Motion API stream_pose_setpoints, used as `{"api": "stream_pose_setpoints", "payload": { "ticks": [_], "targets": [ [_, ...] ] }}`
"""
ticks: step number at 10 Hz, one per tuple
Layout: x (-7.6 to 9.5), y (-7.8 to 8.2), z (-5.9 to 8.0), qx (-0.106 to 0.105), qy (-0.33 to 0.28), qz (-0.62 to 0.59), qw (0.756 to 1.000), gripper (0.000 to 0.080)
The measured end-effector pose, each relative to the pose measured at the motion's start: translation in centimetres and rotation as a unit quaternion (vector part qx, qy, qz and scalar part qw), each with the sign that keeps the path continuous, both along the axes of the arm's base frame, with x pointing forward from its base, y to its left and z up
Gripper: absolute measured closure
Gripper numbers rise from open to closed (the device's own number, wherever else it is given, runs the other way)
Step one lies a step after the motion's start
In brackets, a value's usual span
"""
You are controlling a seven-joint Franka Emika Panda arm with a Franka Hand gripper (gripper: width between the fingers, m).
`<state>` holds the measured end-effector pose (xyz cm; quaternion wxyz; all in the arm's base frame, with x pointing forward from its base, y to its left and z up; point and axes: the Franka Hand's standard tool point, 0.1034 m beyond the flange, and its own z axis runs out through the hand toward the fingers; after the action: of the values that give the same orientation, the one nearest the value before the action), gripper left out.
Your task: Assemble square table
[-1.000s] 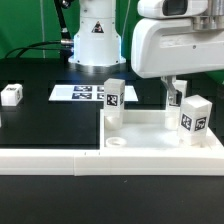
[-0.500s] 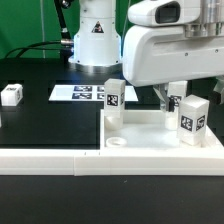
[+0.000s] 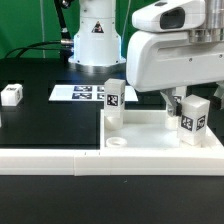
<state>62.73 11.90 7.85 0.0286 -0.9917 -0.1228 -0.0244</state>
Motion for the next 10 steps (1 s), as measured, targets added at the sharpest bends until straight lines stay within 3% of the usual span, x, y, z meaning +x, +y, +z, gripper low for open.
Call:
{"api": "stream_pose_setpoints", "payload": {
  "ticks": [1, 2, 3, 8, 10],
  "targets": [
    [-0.01, 0.0, -0.01, 0.001, 0.001, -0.017, 1.0, 0.041],
    [-0.01, -0.07, -0.02, 0.001, 0.001, -0.018, 1.0, 0.041],
    [-0.01, -0.08, -0.02, 0.002, 0.003, -0.041, 0.999, 0.0509],
    [0.03, -0.23, -0.13, 0.012, 0.009, -0.27, 0.963, 0.0509],
    [-0.19, -0.28, -0.23, 0.026, -0.005, -0.399, 0.917, 0.0508]
  ]
}}
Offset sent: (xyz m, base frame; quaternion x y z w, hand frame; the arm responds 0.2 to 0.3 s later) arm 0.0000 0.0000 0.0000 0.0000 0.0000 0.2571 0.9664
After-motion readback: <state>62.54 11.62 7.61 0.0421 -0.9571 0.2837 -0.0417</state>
